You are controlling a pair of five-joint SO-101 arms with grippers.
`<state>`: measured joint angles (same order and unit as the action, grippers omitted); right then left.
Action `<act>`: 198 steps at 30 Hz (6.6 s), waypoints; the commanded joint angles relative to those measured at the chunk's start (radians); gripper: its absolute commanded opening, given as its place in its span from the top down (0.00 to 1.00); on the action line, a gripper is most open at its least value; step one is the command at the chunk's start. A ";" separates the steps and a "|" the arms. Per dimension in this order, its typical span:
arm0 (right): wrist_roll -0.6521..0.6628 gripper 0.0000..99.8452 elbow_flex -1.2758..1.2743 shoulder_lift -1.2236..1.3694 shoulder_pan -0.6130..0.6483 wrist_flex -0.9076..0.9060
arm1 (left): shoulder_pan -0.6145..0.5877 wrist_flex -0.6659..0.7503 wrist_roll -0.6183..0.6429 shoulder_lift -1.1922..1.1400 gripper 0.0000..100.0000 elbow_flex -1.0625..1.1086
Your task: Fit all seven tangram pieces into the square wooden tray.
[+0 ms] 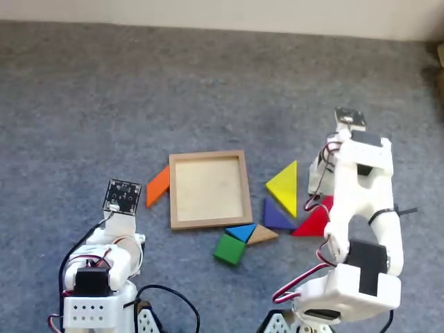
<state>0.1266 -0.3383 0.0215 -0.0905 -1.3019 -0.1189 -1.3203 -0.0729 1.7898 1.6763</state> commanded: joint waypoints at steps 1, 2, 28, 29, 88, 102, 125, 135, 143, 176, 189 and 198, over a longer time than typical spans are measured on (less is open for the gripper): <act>0.009 0.83 0.073 -0.008 0.042 -0.050 | -0.012 -0.006 0.003 0.027 0.99 0.021; 0.009 0.83 0.074 -0.008 0.048 -0.064 | -0.012 -0.006 0.003 0.027 0.99 0.021; -0.436 0.67 -0.479 -0.575 0.050 0.153 | -0.012 -0.006 0.003 0.027 0.99 0.021; -0.462 0.67 -0.496 -0.575 0.050 0.170 | -0.012 -0.006 0.003 0.027 0.99 0.021; -0.358 0.67 -0.426 -0.202 -0.025 0.346 | -0.012 -0.006 0.003 0.027 0.99 0.021; -0.358 0.67 -0.435 -0.199 -0.019 0.414 | -0.012 -0.006 0.003 0.027 0.99 0.021; -0.364 0.70 -0.481 -0.197 -0.019 0.406 | -0.012 -0.006 0.003 0.027 0.99 0.021; -0.359 0.78 -0.481 -0.199 -0.021 0.404 | -0.012 -0.006 0.003 0.027 0.99 0.021; -0.358 0.83 -0.472 -0.209 -0.025 0.371 | -0.012 -0.006 0.003 0.027 0.99 0.021; -0.284 0.83 -0.461 -0.625 0.108 0.219 | -0.012 -0.006 0.003 0.027 0.99 0.021; -0.144 0.83 -0.456 -0.628 0.496 0.196 | -0.012 -0.006 0.003 0.027 0.99 0.021; -0.143 0.83 -0.447 -0.633 0.568 0.189 | -0.012 -0.006 0.003 0.027 0.99 0.021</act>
<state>-0.0330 -0.8094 -0.5677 0.4864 -1.1055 -0.1189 -1.3203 -0.0729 1.7898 1.6763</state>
